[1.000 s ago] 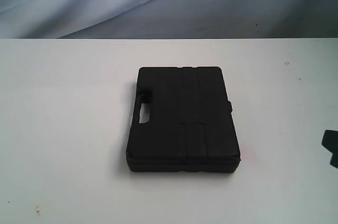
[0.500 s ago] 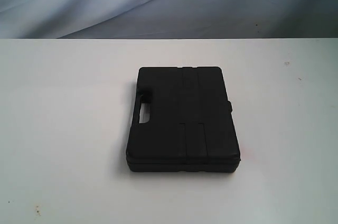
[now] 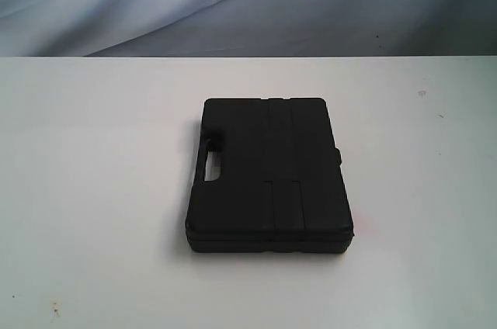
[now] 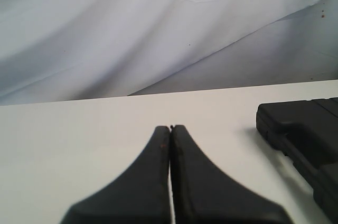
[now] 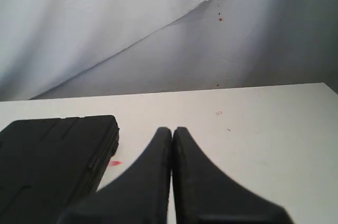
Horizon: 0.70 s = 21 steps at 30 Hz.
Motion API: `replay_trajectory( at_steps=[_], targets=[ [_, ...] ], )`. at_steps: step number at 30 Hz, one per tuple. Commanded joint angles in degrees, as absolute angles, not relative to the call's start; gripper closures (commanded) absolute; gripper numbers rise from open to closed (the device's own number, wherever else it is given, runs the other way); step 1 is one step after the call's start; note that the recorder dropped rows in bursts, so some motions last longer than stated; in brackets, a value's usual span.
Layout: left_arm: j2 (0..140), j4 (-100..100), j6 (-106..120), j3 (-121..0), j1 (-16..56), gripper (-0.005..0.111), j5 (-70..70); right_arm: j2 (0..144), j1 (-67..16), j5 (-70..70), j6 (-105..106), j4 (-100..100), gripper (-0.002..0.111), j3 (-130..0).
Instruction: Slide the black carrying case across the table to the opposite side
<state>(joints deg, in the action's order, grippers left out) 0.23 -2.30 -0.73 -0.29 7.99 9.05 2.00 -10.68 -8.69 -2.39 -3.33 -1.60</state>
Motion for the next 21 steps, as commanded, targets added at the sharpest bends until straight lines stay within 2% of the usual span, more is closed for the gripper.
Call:
replay_trajectory(
  at_steps=[1, 10, 21],
  targets=[
    [0.0, -1.81, -1.41, 0.0, 7.91, 0.107, 8.42, 0.0, -10.3, -7.53, 0.0, -4.32, 0.108, 0.0],
    [0.0, -1.81, -1.41, 0.0, 7.91, 0.107, 8.42, 0.0, -10.3, -7.54, 4.73, -7.72, 0.108, 0.0],
    [0.0, -1.81, -1.41, 0.0, 7.91, 0.107, 8.42, 0.0, -10.3, -7.67, 0.81, -3.83, 0.108, 0.0]
  ],
)
